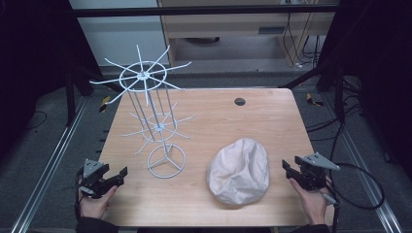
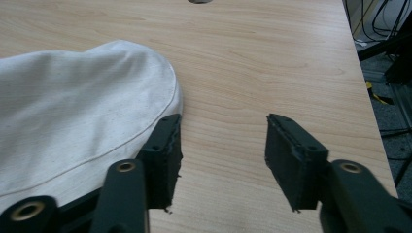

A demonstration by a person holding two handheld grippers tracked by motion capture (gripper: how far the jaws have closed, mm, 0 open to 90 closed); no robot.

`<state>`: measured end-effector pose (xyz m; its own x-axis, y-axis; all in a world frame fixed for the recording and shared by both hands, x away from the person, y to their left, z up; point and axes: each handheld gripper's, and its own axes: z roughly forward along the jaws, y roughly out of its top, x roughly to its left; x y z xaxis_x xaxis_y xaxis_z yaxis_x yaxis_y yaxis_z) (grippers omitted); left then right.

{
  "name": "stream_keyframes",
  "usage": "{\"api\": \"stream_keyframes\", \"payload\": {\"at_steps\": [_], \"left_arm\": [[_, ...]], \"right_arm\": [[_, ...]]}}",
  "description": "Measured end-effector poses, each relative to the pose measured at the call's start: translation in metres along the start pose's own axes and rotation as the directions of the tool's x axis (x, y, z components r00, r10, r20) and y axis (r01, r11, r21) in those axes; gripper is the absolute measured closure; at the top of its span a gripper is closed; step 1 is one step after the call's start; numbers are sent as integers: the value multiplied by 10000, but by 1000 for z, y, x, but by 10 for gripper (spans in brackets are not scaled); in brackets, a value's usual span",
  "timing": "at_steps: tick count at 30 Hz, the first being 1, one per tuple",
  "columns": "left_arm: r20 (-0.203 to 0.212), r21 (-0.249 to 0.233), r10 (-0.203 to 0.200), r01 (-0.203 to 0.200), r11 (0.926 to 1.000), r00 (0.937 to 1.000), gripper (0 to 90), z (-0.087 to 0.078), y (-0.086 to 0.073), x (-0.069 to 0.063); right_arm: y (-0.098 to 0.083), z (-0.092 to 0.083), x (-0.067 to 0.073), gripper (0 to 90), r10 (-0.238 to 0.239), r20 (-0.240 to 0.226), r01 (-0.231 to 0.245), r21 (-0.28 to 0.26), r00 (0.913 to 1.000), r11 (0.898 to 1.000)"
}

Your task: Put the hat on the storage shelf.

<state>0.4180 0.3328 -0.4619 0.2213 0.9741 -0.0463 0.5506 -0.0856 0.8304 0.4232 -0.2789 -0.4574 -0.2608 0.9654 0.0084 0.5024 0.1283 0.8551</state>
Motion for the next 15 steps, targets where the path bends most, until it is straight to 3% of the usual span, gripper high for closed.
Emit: {"api": "stream_keyframes", "payload": {"at_steps": [4, 8, 11, 15], "left_arm": [[58, 55, 188, -189, 9998, 9998, 267, -3, 2, -5], [62, -31, 150, -149, 9999, 9999, 297, -8, 2, -6], [80, -14, 185, -185, 9998, 9998, 329, -8, 2, -8], [49, 98, 294, -294, 9995, 9996, 354, -8, 2, -9]], "right_arm": [[7, -9, 1, 573, 54, -426, -58, -108, 9991, 9999], [14, -18, 4, 659, -211, -951, 201, -115, 9952, 9997], [19, -25, 9, 742, -429, -1402, 419, -100, 9892, 9991], [24, -34, 16, 823, -864, -2086, 866, -79, 9742, 9962]]}}
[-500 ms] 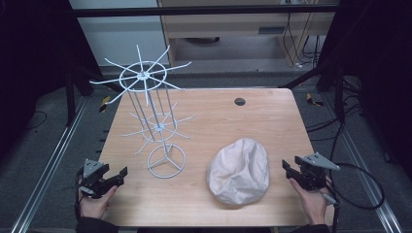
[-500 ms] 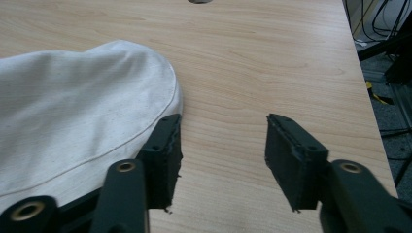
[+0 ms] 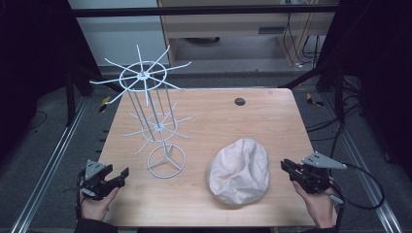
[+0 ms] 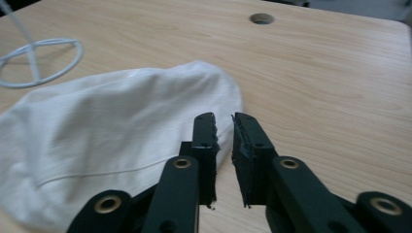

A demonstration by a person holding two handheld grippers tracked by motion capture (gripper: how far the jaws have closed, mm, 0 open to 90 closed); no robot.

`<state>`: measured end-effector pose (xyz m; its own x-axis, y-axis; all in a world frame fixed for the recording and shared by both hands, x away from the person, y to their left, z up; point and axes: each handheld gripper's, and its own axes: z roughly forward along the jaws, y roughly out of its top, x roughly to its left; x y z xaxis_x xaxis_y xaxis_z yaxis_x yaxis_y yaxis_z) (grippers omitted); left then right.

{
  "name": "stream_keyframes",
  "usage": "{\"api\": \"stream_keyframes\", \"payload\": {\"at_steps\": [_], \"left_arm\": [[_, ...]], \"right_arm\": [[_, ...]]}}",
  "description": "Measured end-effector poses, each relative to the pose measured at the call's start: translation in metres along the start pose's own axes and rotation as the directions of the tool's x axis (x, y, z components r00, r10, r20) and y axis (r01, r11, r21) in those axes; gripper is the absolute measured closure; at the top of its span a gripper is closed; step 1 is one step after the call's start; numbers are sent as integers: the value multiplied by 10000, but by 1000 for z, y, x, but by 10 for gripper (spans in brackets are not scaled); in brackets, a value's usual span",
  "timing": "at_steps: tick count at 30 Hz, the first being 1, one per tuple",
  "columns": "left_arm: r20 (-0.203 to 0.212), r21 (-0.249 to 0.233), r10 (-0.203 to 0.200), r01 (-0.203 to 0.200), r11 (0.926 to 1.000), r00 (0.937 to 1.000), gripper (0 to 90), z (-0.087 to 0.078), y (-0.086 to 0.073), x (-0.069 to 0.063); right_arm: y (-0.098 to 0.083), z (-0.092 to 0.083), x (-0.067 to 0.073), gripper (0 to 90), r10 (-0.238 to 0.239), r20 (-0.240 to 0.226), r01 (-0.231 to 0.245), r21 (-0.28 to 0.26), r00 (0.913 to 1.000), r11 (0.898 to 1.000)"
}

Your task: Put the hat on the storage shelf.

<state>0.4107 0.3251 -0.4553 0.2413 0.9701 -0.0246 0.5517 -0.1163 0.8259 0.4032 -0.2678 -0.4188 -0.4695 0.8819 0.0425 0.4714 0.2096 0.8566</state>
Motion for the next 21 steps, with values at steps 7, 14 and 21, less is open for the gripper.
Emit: {"api": "stream_keyframes", "payload": {"at_steps": [7, 14, 21], "left_arm": [[-131, 86, 45, -43, 10000, 9999, 359, 1, -1, 0], [-221, 238, 167, -162, 9996, 9996, 365, 2, -1, 0], [-315, 346, 246, -235, 9991, 9992, 365, 4, -1, 0]], "right_arm": [[4, -1, 16, 900, -607, -857, 650, 475, 9945, 9968], [11, -3, 37, 900, -1224, -1907, 1376, 687, 9740, 9881], [10, 5, 51, 900, -1584, -2895, 1951, 1022, 9440, 9755]]}}
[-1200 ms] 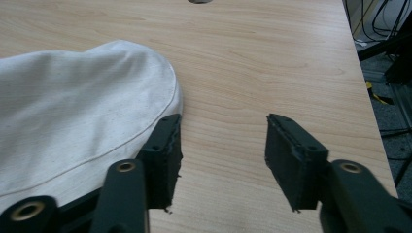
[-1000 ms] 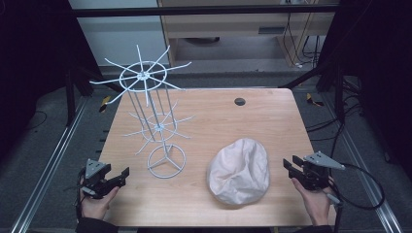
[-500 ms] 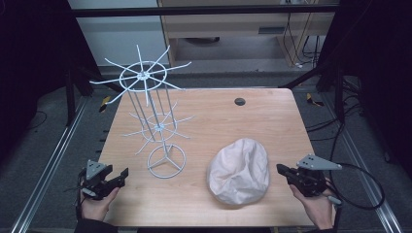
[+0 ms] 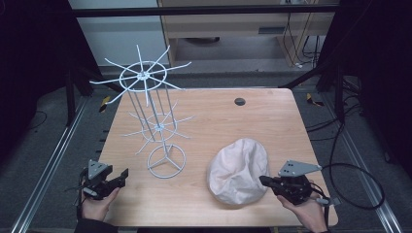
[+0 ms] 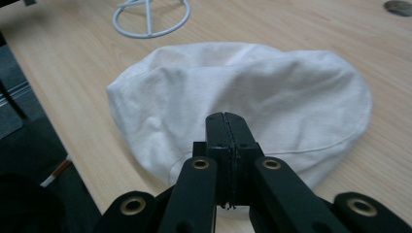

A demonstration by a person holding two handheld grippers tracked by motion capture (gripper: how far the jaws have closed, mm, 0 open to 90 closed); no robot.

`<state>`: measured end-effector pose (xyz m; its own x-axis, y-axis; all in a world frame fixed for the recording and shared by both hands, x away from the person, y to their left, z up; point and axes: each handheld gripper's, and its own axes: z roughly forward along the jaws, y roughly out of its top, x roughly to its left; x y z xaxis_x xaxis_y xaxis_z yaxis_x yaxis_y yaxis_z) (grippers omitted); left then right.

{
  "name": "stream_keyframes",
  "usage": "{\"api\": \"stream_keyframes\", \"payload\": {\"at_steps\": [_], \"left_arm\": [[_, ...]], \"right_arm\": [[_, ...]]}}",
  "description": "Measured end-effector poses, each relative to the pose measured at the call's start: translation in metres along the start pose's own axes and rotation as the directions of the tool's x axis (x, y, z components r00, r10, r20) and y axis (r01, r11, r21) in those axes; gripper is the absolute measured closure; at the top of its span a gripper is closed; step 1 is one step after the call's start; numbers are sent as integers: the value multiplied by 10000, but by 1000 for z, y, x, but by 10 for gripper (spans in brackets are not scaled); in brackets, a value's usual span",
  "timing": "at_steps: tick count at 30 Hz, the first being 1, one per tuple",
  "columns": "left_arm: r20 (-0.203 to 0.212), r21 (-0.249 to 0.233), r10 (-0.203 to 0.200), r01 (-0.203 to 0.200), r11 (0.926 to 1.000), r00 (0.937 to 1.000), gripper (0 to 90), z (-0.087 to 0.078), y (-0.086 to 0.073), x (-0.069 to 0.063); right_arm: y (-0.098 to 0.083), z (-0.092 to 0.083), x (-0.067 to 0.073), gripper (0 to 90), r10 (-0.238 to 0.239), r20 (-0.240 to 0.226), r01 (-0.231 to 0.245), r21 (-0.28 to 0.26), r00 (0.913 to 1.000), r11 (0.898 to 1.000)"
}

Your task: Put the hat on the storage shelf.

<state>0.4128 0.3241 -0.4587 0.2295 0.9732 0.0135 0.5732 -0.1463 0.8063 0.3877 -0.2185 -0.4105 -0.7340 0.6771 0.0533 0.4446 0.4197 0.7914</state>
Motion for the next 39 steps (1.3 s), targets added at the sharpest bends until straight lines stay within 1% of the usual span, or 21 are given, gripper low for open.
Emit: {"api": "stream_keyframes", "payload": {"at_steps": [3, 4, 5, 8, 9, 13, 14, 18, 22, 26, 33, 35, 39], "left_arm": [[-28, 12, 3, -3, 10000, 10000, 364, 0, 0, 0], [-28, 12, 3, -3, 10000, 10000, 364, 0, 0, 0], [-35, 14, -7, 7, 10000, 10000, 364, 0, 0, 0], [-39, 46, -1, 1, 10000, 10000, 362, 0, 0, 0], [-51, 58, 12, -12, 10000, 10000, 362, 1, 0, 0], [-62, 89, 71, -71, 9999, 10000, 362, 1, 0, 0], [-52, 106, 63, -62, 9999, 10000, 362, 2, 0, 0], [-66, 145, 82, -82, 9999, 9999, 362, 2, 0, 0], [-95, 139, 129, -128, 9998, 9999, 362, 2, 0, -1], [-103, 174, 127, -126, 9998, 9999, 362, 3, 0, -1], [-133, 175, 110, -107, 9998, 9999, 362, 4, 0, 0], [-140, 178, 120, -118, 9998, 9998, 363, 4, 0, 0], [-165, 185, 166, -163, 9997, 9997, 362, 4, 1, 0]], "right_arm": [[0, 6, 3, 900, -75, -285, 81, 205, 9996, 9998], [0, 6, 3, 900, -75, -285, 81, 205, 9996, 9998], [-1, 12, 6, 900, -183, -425, 200, 392, 9989, 9990], [-3, 21, 9, 900, -232, -632, 272, 635, 9977, 9976], [-3, 24, 11, 900, -237, -775, 290, 686, 9967, 9972], [-5, 35, 16, 900, -340, -916, 429, 969, 9952, 9944], [-5, 38, 17, 900, -413, -944, 505, 975, 9947, 9940], [-6, 49, 24, 900, -464, -1011, 575, 1106, 9938, 9922], [-6, 62, 31, 900, -581, -913, 678, 1080, 9941, 9918], [-4, 70, 38, 900, -631, -661, 692, 947, 9958, 9931], [2, 80, 44, 900, -470, -145, 478, 602, 9988, 9970], [3, 83, 45, 900, -342, 5, 342, 567, 9994, 9978], [6, 89, 45, 900, -240, 194, 230, 494, 9995, 9985]]}}
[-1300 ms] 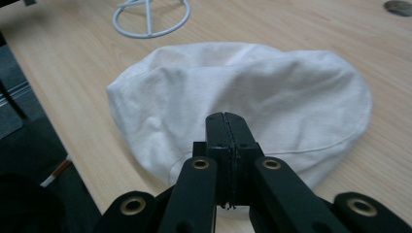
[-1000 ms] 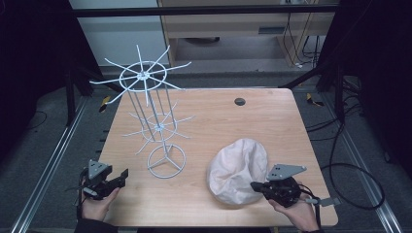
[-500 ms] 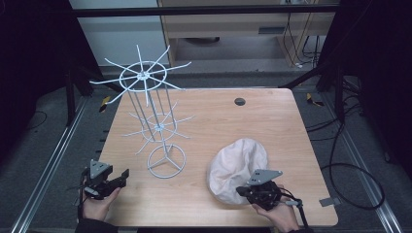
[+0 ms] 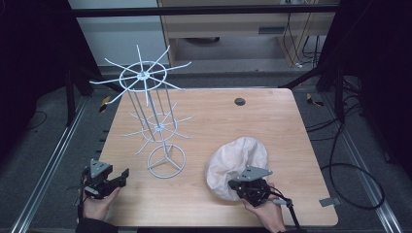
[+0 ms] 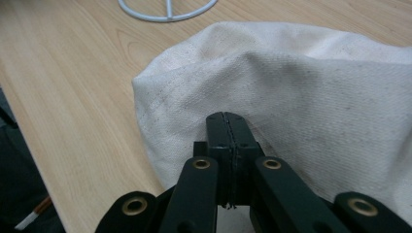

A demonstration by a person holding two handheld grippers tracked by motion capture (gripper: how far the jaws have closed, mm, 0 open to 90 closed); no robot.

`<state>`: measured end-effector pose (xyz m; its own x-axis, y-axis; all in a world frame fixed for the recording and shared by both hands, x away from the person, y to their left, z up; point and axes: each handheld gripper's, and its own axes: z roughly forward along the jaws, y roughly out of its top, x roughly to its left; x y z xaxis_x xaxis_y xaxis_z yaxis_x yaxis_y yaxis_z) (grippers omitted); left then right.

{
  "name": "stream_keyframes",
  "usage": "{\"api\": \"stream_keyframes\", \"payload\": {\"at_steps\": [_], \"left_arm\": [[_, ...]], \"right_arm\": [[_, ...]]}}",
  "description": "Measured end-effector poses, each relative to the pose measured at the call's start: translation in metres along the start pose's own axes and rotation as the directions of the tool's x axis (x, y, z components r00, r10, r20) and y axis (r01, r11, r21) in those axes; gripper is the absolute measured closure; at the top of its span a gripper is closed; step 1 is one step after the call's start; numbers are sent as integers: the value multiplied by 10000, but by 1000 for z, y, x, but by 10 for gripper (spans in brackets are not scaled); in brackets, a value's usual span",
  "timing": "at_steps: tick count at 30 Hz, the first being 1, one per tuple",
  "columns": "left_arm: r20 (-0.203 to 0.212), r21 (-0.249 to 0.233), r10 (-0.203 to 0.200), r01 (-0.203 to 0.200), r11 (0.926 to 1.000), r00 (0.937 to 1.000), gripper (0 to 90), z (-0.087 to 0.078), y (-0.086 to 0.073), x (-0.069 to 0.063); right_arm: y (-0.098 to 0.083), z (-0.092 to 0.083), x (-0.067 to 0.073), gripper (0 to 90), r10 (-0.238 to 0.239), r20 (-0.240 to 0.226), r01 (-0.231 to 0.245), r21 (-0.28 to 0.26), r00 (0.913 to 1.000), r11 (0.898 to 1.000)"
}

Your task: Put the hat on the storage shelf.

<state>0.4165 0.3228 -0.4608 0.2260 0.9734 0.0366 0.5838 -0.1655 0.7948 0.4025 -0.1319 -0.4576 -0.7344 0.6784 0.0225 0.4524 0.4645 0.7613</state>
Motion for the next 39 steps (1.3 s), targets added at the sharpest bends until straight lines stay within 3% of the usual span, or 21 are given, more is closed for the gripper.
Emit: {"api": "stream_keyframes", "payload": {"at_steps": [7, 13, 18, 22, 28, 30, 33, 39], "left_arm": [[11, 0, 9, -9, 10000, 10000, 365, 0, 0, 0], [21, 7, -70, 70, 10000, 10000, 372, 1, 0, 0], [49, 84, -75, 74, 9999, 10000, 377, 2, -1, 1], [61, 125, -25, 24, 9999, 10000, 384, 2, -2, 2], [102, 204, -53, 51, 9998, 9999, 409, 3, -2, 2], [65, 222, -63, 61, 9997, 10000, 415, 4, -2, 3], [-6, 221, -130, 131, 9997, 9999, 426, 4, -2, 4], [-1, 202, -83, 83, 9998, 10000, 423, 6, -1, 3]], "right_arm": [[5, 6, 0, 900, 211, 5, -211, -154, 9998, 9997], [8, -16, -4, 900, 321, -206, -338, -885, 9993, 9955], [10, -41, -22, 900, 744, 212, -700, -1637, 9970, 9840], [7, -51, -47, 900, 1299, 878, -1094, -2069, 9876, 9722], [7, -37, -79, 900, 1918, 1346, -1616, -2075, 9722, 9648], [9, -33, -83, 900, 2010, 1316, -1714, -2071, 9707, 9632], [15, -20, -95, 900, 2027, 1666, -1687, -1977, 9649, 9656], [25, -1, -118, 900, 2427, 1672, -2082, -1999, 9556, 9574]]}}
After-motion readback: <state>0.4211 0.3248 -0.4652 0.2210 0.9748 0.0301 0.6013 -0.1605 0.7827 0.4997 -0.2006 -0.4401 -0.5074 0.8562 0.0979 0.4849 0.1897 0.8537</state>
